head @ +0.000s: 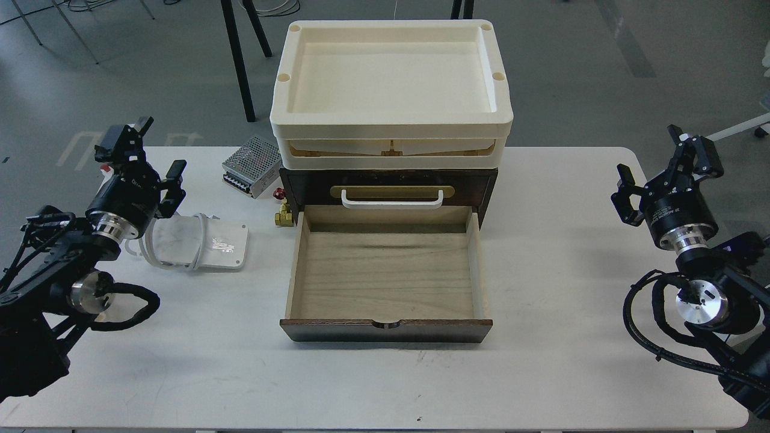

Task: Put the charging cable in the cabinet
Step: 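Move the left gripper toward the white coiled charging cable, then lower the left gripper onto the white cable coil and close it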

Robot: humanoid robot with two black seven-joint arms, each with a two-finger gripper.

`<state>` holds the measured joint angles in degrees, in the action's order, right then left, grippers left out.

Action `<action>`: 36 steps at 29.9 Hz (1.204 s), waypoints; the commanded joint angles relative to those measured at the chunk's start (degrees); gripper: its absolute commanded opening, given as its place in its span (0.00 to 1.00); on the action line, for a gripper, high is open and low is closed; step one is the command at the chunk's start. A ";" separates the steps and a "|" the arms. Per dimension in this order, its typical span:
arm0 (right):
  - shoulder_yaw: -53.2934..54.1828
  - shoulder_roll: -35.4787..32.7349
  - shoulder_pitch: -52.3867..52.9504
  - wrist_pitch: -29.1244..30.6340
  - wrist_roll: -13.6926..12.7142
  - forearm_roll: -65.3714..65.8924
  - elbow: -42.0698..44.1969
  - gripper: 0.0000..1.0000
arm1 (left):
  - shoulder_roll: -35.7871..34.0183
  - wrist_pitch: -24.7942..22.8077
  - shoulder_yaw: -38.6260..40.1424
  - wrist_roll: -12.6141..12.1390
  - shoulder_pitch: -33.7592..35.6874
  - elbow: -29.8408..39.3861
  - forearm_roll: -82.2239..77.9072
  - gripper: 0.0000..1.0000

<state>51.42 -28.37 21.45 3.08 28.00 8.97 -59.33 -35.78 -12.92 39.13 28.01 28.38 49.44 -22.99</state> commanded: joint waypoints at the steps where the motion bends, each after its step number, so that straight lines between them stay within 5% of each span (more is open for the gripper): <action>1: 0.00 -0.02 -0.01 0.00 0.00 0.00 0.00 0.99 | -6.14 -0.88 0.42 -0.01 2.29 2.84 -14.59 1.00; 6: 0.00 -0.02 -0.01 0.00 0.00 0.00 0.00 0.99 | -13.25 -0.62 -0.01 -0.01 4.49 5.84 -34.36 1.00; 16: 0.09 -0.02 -0.01 0.00 0.00 0.00 0.00 0.99 | -16.87 4.56 -0.98 -0.01 4.93 5.05 -75.69 1.00; 27: 0.09 -0.02 -0.01 0.00 0.00 0.00 0.00 0.99 | -10.73 14.49 -13.63 -0.01 5.28 -10.40 -75.89 1.00; 36: 0.00 -0.02 -0.09 0.00 0.00 0.00 0.00 0.99 | -3.34 15.29 -16.97 -0.01 5.02 -20.79 -71.67 1.00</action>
<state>51.42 -28.38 21.43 3.08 28.00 8.97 -59.33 -40.52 2.32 23.32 28.00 33.67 29.58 -94.88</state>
